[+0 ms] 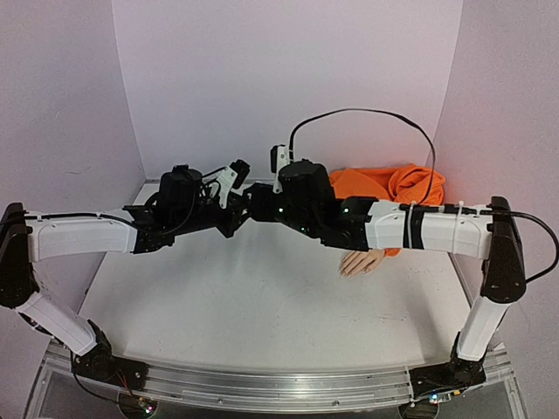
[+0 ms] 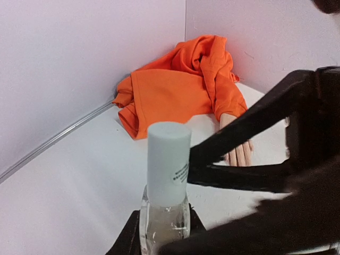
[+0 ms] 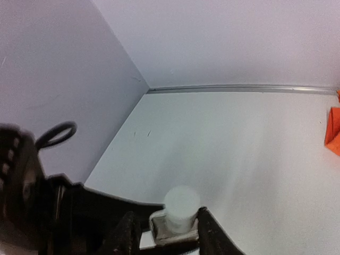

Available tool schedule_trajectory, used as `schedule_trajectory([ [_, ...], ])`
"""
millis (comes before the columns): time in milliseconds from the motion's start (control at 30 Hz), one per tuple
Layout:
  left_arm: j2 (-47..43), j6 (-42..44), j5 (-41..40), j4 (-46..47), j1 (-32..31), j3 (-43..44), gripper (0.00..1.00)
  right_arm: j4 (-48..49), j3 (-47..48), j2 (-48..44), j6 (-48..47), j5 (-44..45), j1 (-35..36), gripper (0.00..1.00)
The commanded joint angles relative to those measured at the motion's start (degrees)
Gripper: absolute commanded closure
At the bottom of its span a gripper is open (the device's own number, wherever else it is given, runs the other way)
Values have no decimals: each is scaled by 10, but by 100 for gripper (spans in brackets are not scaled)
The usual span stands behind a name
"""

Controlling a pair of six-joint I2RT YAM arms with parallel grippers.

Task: Paint the nails

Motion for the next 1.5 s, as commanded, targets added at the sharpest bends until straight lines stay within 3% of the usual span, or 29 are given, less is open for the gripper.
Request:
schedule_trajectory([
  [0, -42, -77, 13, 119, 13, -10, 100, -17, -13, -65, -100, -104, 14, 41],
  [100, -55, -115, 64, 102, 31, -31, 100, -12, -43, -108, -149, -160, -2, 21],
  [233, -67, -158, 173, 83, 56, -37, 100, 5, -95, -164, -188, -268, -47, 6],
  [467, -66, -206, 393, 77, 68, -20, 100, 102, -169, -216, -191, -491, -126, 2],
  [600, -51, -228, 511, 77, 68, 7, 100, 116, -150, -190, -177, -550, -139, 2],
  [700, -47, -228, 545, 77, 67, 12, 100, 142, -143, -172, -162, -591, -142, 2],
  [767, -43, -232, 553, 77, 67, 14, 100, 156, -132, -154, -150, -631, -143, 9],
  [900, -29, -243, 580, 79, 65, 22, 100, 196, -116, -124, -125, -692, -144, 38],
  [1167, -19, -237, 591, 81, 62, 22, 100, 265, -107, -88, -72, -753, -144, 62],
  [1467, -13, -231, 591, 82, 60, 24, 100, 310, -114, -71, -41, -779, -143, 82],
])
